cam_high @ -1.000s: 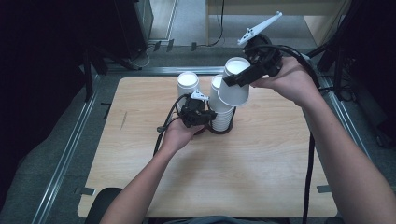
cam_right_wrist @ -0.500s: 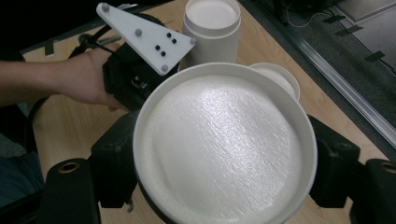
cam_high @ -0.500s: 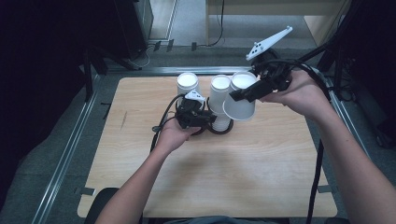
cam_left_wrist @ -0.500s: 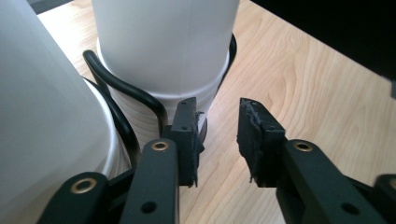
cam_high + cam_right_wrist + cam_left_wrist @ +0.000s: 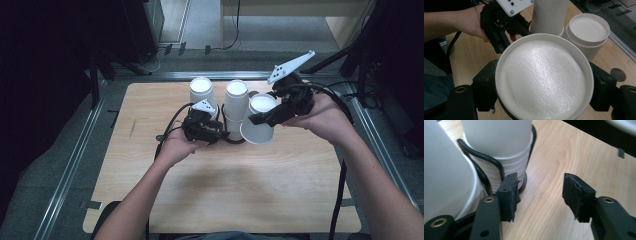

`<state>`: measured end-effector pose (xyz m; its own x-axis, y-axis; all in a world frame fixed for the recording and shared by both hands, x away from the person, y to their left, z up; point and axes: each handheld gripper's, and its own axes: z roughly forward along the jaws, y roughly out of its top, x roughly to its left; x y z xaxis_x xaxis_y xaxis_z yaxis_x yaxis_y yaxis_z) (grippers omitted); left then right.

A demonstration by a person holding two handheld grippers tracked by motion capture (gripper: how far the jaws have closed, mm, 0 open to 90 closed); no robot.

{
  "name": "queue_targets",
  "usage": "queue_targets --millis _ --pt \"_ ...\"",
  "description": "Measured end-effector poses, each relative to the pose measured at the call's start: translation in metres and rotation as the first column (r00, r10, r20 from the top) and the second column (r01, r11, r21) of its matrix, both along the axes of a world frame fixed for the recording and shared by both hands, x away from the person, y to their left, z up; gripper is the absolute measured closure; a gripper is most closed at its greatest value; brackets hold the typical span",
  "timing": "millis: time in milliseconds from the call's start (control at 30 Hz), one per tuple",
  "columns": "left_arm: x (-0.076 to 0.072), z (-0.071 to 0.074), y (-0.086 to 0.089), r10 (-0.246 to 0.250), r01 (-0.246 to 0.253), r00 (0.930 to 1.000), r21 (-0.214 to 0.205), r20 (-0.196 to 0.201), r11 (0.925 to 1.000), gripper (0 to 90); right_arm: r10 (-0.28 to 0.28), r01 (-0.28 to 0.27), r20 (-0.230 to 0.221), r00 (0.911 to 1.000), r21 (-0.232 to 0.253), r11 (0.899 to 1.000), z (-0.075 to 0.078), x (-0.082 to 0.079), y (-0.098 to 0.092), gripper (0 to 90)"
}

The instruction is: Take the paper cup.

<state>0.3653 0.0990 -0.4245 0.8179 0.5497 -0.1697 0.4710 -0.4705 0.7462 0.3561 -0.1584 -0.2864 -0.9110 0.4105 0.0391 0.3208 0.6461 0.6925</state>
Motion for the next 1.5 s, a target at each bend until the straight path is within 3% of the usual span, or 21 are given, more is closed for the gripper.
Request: queue_targets --millis 233,600,733,867,967,1033,1100,1267,1400,1500 --pt "-0.003 -0.005 0.006 -0.036 0.036 0.9993 -0.03 -0.012 0.9989 43.2 0.012 -0.012 -0.034 0.9994 0.004 1.0 -0.025 -0.005 -0.003 25.0" --pt "-0.003 -0.014 0.014 -0.093 0.093 0.9933 -0.015 -0.069 0.9956 37.1 0.041 -0.04 -0.07 0.9967 0.021 0.999 -0.071 -0.009 -0.002 25.0" --pt "-0.005 -0.016 0.014 -0.119 0.119 0.9907 0.002 -0.065 0.9929 34.3 0.057 -0.056 -0.072 0.9957 0.018 0.998 -0.088 -0.01 0.001 25.0" --pt "-0.008 -0.02 0.016 -0.126 0.125 0.9896 -0.019 -0.069 0.9919 29.0 0.087 -0.086 -0.051 0.9949 0.017 0.996 -0.101 -0.011 0.002 24.9" --pt "-0.01 -0.022 0.018 -0.141 0.139 0.9874 -0.033 -0.071 0.9897 23.1 0.093 -0.091 -0.066 0.9935 0.021 0.996 -0.111 -0.011 0.004 24.9" --pt "-0.012 -0.023 0.017 -0.136 0.135 0.9886 -0.02 -0.064 0.9906 14.8 0.09 -0.088 -0.074 0.9932 0.027 0.996 -0.115 -0.011 0.004 24.9" --pt "-0.015 -0.023 0.017 -0.15 0.149 0.987 -0.012 -0.058 0.9887 12.5 0.092 -0.09 -0.073 0.9931 0.026 0.996 -0.121 -0.009 0.005 24.9" --pt "-0.017 -0.03 0.019 -0.206 0.207 0.9742 0.002 -0.092 0.9784 1.1 0.074 -0.07 -0.095 0.9927 0.042 0.997 -0.136 -0.003 0.006 24.9" --pt "-0.017 -0.037 0.02 -0.222 0.225 0.9683 0.015 -0.115 0.9743 1.0 0.071 -0.067 -0.107 0.9917 0.037 0.997 -0.145 -0.003 0.008 24.9" --pt "-0.017 -0.04 0.019 -0.241 0.245 0.9645 0.023 -0.108 0.9692 1.2 0.071 -0.067 -0.119 0.9904 0.04 0.997 -0.149 -0.005 0.011 24.9"
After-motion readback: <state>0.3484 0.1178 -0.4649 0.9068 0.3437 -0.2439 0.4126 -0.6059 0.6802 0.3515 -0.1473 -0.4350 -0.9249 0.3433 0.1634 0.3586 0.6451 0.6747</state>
